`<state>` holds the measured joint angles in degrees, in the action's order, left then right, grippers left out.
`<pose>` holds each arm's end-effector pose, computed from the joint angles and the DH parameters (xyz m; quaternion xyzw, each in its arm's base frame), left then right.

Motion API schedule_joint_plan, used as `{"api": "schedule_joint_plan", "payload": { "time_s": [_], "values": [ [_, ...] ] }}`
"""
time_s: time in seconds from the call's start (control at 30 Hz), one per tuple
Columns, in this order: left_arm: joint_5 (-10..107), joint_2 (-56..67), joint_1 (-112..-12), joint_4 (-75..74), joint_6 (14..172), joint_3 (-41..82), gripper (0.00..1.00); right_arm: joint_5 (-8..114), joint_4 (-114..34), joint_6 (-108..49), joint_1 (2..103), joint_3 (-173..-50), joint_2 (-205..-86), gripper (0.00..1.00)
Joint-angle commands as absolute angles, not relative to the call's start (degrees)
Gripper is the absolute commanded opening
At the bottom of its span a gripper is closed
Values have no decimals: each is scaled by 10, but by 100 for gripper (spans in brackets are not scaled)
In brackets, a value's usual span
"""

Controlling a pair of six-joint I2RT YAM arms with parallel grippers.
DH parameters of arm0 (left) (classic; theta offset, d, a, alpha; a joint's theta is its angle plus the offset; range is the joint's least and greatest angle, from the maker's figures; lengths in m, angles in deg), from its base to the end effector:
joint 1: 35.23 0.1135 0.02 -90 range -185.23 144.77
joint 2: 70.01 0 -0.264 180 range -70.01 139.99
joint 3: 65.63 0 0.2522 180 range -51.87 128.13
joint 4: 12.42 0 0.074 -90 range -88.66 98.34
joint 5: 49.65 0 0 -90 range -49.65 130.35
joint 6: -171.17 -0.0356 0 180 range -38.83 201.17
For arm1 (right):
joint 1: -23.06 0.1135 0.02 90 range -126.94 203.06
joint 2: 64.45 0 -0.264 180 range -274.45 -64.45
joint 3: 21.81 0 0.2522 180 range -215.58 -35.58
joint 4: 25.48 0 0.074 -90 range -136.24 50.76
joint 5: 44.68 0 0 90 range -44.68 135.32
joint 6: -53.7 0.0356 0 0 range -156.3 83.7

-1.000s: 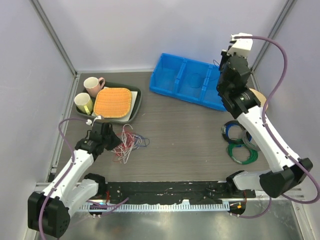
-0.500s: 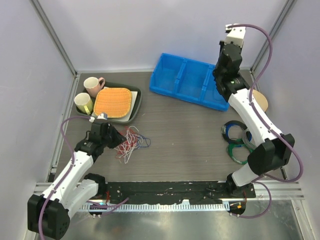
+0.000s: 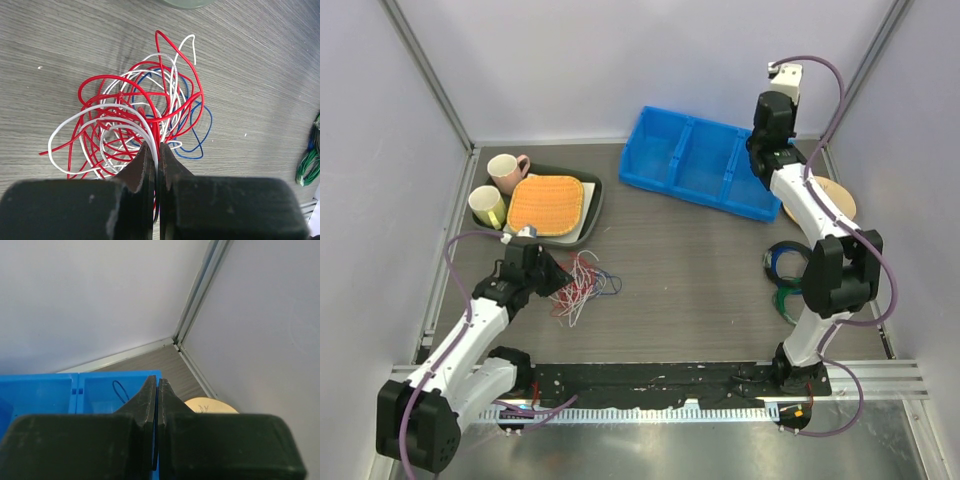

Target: Untangle the cables

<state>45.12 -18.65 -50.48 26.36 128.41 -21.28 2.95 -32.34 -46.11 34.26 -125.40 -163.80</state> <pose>0.1746 -0.0507 0.2105 -0.2400 0.8942 -0.2280 0.3014 0.4114 0.0570 0.3881 0.1225 0.7084 -0.2535 0.6472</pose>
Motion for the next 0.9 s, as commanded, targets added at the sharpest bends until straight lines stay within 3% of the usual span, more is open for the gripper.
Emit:
{"api": "schedule_joint_plan", "payload": {
  "time_s": [0.0, 0.1, 0.13, 0.23, 0.37, 0.53, 0.63, 0.87],
  "values": [
    [454, -179, -504, 231, 1270, -208, 0, 38, -307, -426, 332, -1282, -1660, 5],
    [459, -172, -503, 229, 1269, -206, 0, 35, -328, -402, 331, -1283, -1672, 25],
    [460, -171, -504, 230, 1269, -205, 0, 36, -344, -378, 331, -1284, -1671, 50],
    [464, -171, -504, 232, 1269, -202, 0, 43, -378, -327, 331, -1281, -1658, 79],
    [472, -175, -503, 228, 1275, -206, 0, 158, -420, -278, 332, -1256, -1597, 87],
    [476, -177, -504, 239, 1285, -204, 0, 489, -409, -341, 404, -1144, -1522, 92],
    [473, -179, -503, 246, 1295, -207, 0, 567, -372, -373, 498, -1053, -1482, 92],
    [453, -177, -504, 279, 1308, -201, 0, 614, -200, -348, 668, -823, -1435, 92]
  ]
}}
